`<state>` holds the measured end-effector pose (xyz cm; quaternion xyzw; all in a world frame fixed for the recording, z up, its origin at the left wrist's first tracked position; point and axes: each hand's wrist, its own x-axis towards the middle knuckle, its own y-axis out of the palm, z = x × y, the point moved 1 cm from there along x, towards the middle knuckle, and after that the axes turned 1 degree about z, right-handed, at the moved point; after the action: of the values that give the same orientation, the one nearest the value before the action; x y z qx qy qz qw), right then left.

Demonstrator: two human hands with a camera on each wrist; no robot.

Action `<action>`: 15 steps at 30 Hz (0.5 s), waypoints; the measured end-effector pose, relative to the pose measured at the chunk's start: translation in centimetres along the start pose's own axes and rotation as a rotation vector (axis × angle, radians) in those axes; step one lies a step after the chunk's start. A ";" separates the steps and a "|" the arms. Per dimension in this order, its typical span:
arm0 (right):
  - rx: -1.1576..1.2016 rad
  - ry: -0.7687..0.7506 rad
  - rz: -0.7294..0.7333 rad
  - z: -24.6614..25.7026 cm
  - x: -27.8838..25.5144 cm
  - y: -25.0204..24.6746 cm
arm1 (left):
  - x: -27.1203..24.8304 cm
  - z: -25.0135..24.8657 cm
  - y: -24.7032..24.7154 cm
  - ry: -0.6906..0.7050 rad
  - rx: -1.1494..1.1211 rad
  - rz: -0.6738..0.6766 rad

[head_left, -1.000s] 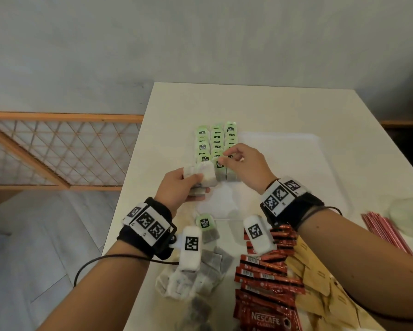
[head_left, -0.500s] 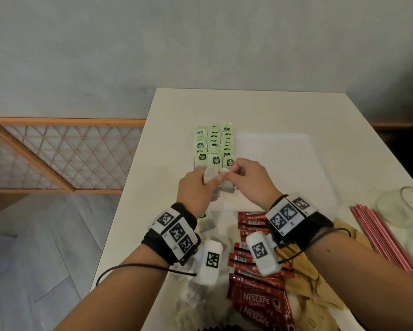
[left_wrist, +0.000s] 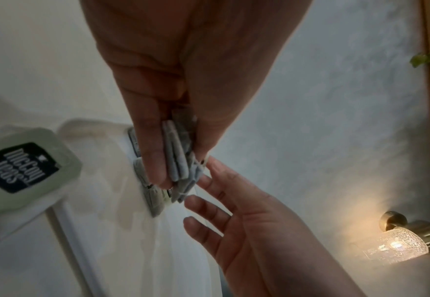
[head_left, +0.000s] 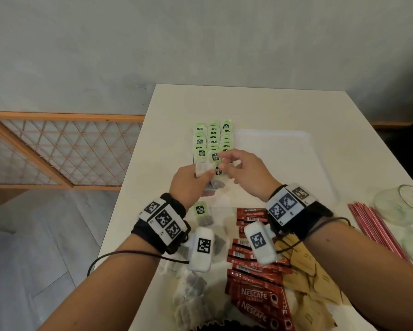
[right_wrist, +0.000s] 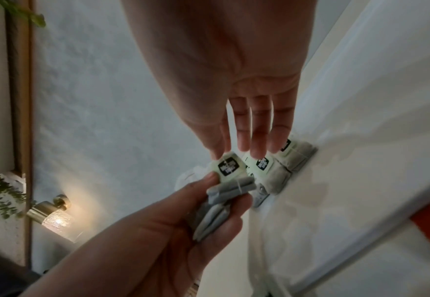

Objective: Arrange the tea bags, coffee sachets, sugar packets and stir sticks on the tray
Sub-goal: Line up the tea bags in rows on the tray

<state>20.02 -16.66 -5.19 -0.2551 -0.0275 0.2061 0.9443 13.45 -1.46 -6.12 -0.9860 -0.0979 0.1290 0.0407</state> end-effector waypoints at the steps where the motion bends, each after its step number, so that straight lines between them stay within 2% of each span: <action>1: 0.004 0.021 0.042 0.0 0.3 0.1 | 0.1 0.1 -0.1 -0.011 -0.001 0.017; 5: 0.055 0.101 0.160 -0.4 1.2 0.9 | 0.7 0.7 -1.5 -0.083 -0.032 0.032; 8: -0.083 0.090 0.195 -1.3 2.2 1.5 | 1.6 1.3 -3.3 -0.173 -0.135 -0.003; 11: -0.274 0.011 0.139 -1.4 3.6 2.1 | 2.4 1.6 -4.9 -0.215 -0.223 -0.033; 15: -0.295 -0.030 0.076 -0.8 5.5 3.0 | 3.2 1.4 -6.1 -0.212 -0.232 -0.020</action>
<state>24.08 -12.44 -7.62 -0.3887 -0.0617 0.2390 0.8877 15.00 5.24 -7.60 -0.9638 -0.1259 0.2199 -0.0829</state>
